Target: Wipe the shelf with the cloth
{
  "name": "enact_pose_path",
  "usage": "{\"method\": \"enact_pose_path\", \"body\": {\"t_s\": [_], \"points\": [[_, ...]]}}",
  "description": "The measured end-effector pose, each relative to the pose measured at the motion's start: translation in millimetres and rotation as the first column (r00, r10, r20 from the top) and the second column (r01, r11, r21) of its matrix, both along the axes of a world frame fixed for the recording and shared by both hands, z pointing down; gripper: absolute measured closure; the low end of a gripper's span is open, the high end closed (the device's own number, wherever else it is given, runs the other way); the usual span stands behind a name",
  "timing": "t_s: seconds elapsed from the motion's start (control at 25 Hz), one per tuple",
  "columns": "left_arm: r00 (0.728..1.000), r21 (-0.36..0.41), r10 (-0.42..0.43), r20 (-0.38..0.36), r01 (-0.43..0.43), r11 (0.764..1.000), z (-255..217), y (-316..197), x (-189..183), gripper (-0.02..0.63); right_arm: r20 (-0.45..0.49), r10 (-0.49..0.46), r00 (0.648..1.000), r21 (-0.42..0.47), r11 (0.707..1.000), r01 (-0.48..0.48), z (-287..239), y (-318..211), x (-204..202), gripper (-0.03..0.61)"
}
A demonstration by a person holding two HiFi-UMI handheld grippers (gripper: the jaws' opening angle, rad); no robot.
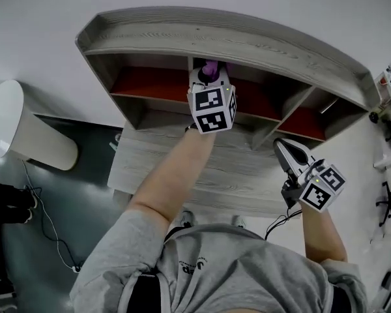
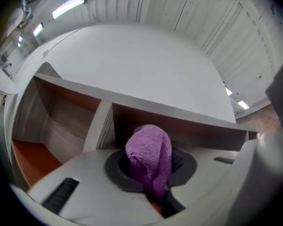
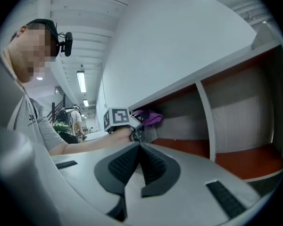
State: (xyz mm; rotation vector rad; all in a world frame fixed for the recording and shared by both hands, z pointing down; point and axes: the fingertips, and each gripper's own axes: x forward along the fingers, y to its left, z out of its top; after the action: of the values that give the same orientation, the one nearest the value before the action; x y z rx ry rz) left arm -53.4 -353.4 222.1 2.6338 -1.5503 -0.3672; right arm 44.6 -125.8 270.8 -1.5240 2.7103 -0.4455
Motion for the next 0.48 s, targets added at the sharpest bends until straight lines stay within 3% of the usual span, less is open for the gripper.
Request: {"method": "enact_pose_path", "body": {"t_s": [0.28,0.48], "points": [[0.974,0.0,-0.174,-0.142,0.176,0.984,-11,-36,1,0.532,0.026,-0.089,0.996,-0.065,0.994,0.091,24,-4,40,0.557],[0.973,0.029,-0.153,-0.173,0.161,0.987,-17,-53,8,0.534,0.053,-0.087,0.995,-0.072,0.993,0.091,29,0,81,0.557]]}}
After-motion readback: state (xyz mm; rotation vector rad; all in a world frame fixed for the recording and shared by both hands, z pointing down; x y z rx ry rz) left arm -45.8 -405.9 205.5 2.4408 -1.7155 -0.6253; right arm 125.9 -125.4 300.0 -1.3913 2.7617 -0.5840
